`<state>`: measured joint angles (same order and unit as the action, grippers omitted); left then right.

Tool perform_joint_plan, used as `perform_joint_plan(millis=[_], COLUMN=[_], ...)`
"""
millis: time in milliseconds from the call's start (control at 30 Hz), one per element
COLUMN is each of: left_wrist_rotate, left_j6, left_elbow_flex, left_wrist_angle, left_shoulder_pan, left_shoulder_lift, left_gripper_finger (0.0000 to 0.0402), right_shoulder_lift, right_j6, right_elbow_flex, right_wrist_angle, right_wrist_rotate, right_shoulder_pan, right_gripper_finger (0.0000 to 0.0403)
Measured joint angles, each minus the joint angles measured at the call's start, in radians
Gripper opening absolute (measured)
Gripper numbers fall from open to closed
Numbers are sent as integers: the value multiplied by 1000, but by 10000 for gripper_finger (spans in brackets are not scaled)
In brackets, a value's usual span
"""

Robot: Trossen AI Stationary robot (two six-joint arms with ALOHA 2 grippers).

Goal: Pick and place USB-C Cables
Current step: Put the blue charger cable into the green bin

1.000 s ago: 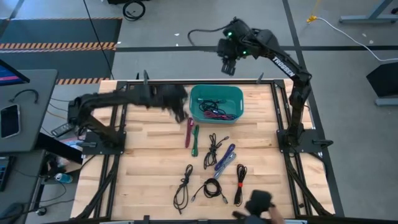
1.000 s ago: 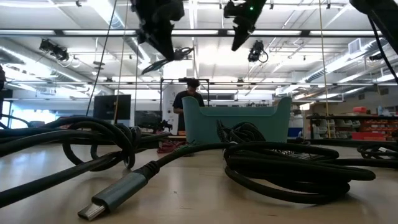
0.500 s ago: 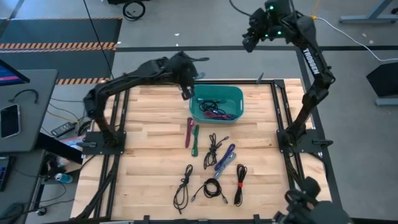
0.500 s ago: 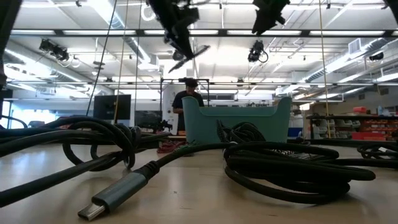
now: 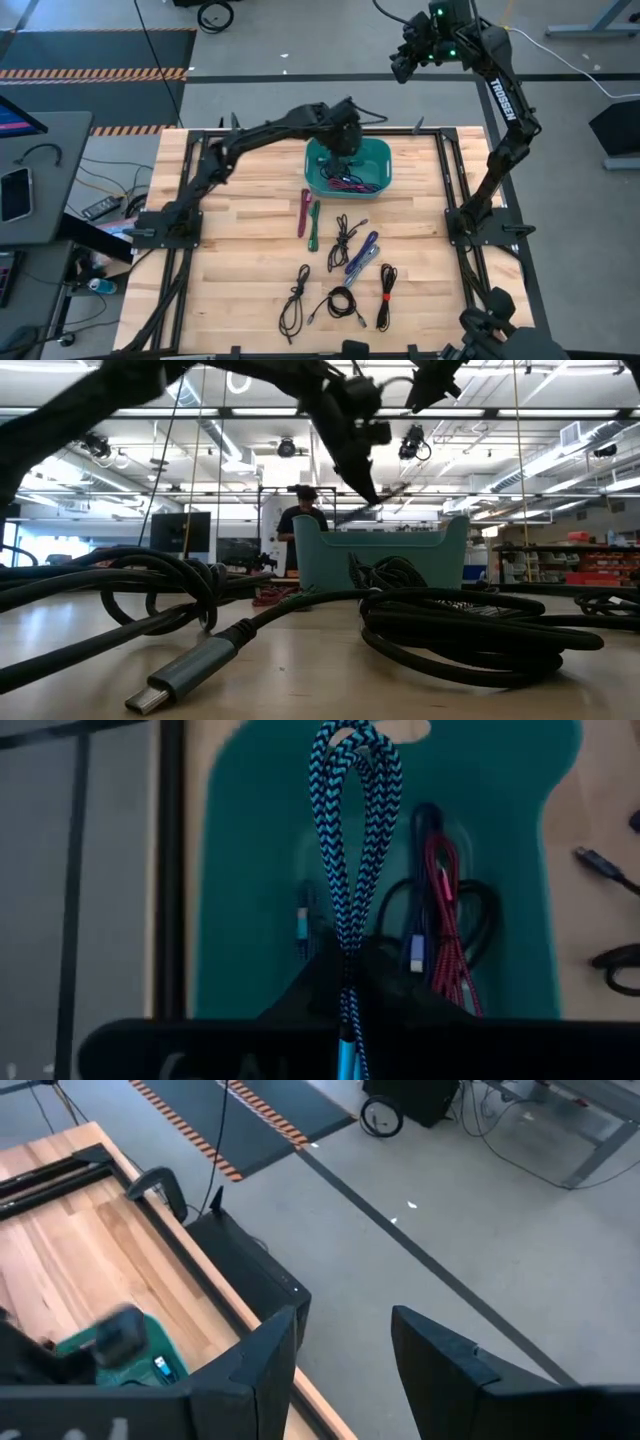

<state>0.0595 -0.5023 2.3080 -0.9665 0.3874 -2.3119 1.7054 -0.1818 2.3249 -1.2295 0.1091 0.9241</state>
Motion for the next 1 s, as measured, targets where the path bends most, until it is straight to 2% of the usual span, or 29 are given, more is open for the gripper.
perform_joint_plan(millis=[100, 333, 633, 1000], left_wrist_rotate=[24, 57, 44, 142], left_j6=[-8, -7, -5, 18], left_elbow_flex=[43, 41, 40, 40], left_wrist_angle=[-37, -92, -76, -88], left_shoulder_pan=[8, 39, 103, 131], left_shoulder_lift=[-62, -129, -130, -136], left_gripper_finger=[16, 16, 16, 16], right_shoulder_lift=[0, 0, 0, 1], right_j6=[0, 1, -2, -4], right_elbow_flex=[0, 0, 0, 0], right_wrist_angle=[-1, -1, -1, -2], right_wrist_rotate=[3, 65, 102, 104], right_shoulder_pan=[0, 0, 0, 0], right_gripper_finger=[171, 171, 171, 171])
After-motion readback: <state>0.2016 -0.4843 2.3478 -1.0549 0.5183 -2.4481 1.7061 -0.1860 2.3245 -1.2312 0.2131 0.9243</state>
